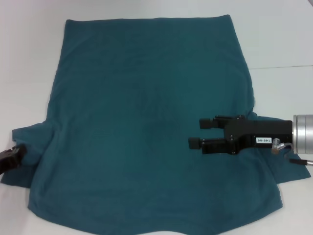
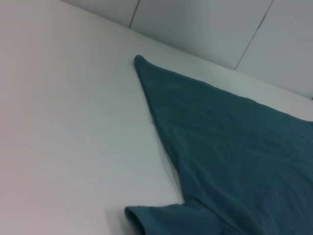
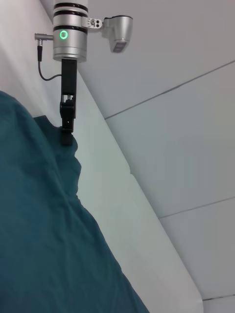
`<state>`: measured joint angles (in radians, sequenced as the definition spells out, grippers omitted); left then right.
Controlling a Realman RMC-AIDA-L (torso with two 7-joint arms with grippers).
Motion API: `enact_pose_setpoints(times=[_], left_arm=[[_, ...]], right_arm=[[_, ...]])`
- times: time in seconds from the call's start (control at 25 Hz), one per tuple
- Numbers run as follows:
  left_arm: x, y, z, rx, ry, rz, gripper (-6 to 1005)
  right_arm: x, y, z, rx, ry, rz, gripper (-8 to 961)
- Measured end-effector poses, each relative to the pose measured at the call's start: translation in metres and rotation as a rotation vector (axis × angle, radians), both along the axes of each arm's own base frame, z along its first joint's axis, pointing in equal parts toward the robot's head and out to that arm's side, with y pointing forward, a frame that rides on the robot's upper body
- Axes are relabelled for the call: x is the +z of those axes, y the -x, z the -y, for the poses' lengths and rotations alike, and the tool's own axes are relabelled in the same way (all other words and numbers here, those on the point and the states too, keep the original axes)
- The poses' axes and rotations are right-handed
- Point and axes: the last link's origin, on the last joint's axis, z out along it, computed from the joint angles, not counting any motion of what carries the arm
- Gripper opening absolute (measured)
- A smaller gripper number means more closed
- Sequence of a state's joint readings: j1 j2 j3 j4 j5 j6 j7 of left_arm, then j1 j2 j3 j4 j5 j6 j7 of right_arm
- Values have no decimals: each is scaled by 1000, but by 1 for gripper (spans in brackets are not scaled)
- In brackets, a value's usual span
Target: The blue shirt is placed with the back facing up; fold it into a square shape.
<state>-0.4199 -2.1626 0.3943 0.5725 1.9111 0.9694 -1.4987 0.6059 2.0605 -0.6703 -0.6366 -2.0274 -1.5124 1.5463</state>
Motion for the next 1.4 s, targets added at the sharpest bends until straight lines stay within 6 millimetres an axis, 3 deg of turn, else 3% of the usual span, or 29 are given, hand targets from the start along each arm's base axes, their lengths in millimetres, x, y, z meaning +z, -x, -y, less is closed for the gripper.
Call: enact_pose_setpoints(times=[0.32, 0.72, 1.4], left_arm=[[15, 4, -6, 22, -34, -28, 3], [34, 10, -15, 46, -78, -97, 2], [41, 7, -20, 33, -80, -127, 3]], right_arm=[[-3, 4, -1, -3, -11, -23, 899], [-8, 9, -2, 2, -8, -36, 900], [-8, 10, -2, 2, -9, -38, 899]])
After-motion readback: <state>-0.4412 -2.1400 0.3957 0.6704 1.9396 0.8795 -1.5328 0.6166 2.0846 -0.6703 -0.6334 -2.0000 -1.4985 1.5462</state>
